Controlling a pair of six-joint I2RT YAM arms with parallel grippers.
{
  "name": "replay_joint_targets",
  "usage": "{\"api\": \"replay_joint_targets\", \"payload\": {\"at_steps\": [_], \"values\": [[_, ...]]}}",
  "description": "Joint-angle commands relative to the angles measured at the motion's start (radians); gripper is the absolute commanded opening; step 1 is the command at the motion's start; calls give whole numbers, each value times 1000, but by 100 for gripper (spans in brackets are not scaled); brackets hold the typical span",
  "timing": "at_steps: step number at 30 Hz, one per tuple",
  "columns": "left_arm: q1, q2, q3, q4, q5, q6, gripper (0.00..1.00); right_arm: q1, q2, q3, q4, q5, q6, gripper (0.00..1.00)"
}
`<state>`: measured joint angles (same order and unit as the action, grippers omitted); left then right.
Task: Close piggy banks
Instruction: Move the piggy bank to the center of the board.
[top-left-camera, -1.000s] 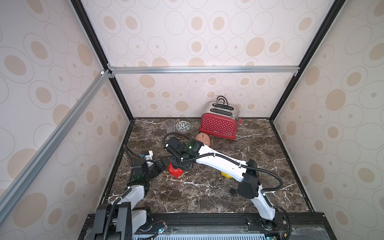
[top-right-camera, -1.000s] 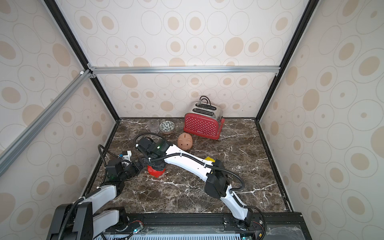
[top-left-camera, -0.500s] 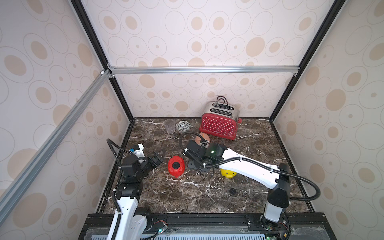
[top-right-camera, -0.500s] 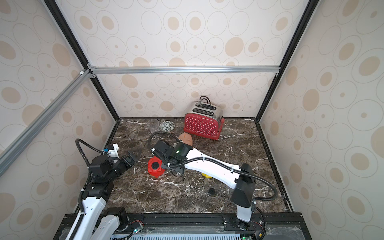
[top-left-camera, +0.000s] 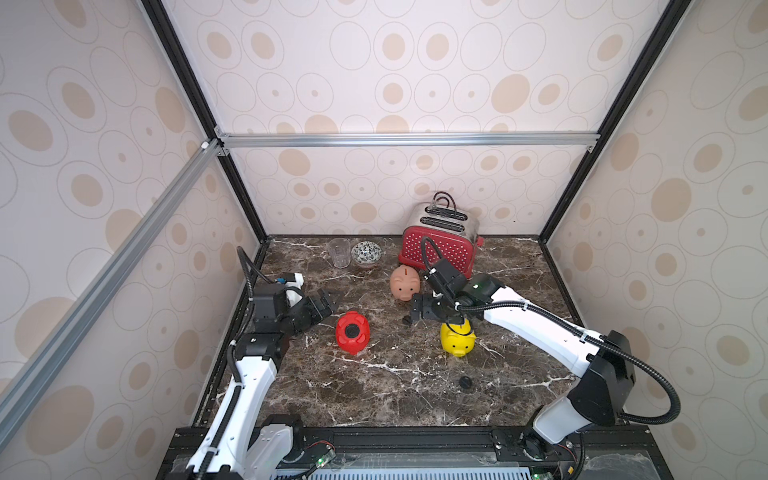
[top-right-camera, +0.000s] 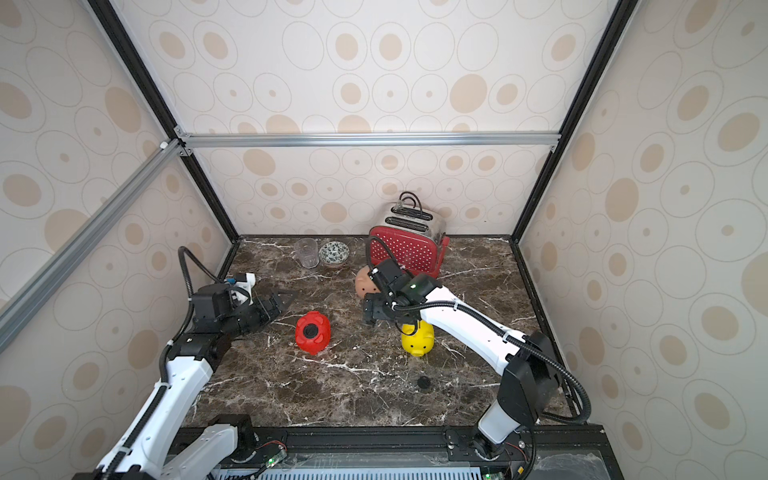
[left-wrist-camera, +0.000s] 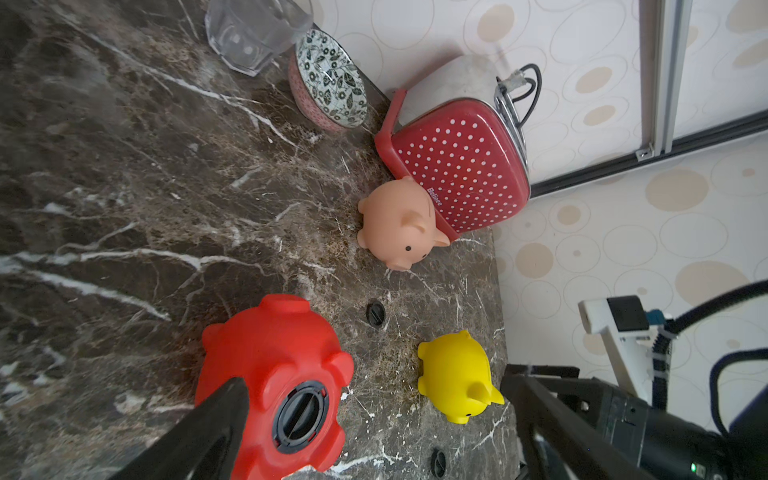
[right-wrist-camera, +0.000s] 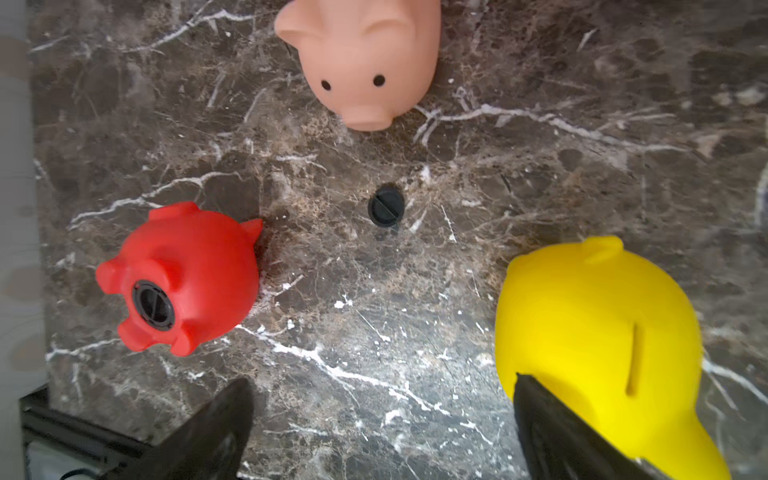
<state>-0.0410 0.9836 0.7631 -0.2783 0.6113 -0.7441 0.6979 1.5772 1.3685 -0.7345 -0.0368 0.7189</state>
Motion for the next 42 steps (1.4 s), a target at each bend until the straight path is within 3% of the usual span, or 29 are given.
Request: {"api": "replay_joint_targets", "payload": {"at_steps": [1, 5, 8, 18, 24, 29, 35, 42], "values": [[-88, 97, 102, -14, -29, 65, 99, -93, -29, -94, 246, -307, -126, 100], [-189, 304, 256, -36, -54, 130, 99, -214, 37, -108, 378, -465, -129, 100], [-213, 457, 379, -67, -60, 170, 99, -281, 113, -98, 488, -566, -88, 100], [-245, 842, 698, -82, -51, 163, 99, -306, 360, 159, 371, -464, -145, 96], [-272, 957, 783, -87, -50, 174, 99, -307, 421, 202, 375, -410, -157, 92], [-286, 1051, 862, -101, -48, 175, 96, -308, 490, 289, 336, -387, -164, 79], [-293, 1141, 943, -105, -35, 166, 92, -305, 559, 365, 303, -379, -161, 69], [-301, 1173, 955, -117, -15, 175, 90, -299, 578, 357, 318, -420, -139, 66]]}}
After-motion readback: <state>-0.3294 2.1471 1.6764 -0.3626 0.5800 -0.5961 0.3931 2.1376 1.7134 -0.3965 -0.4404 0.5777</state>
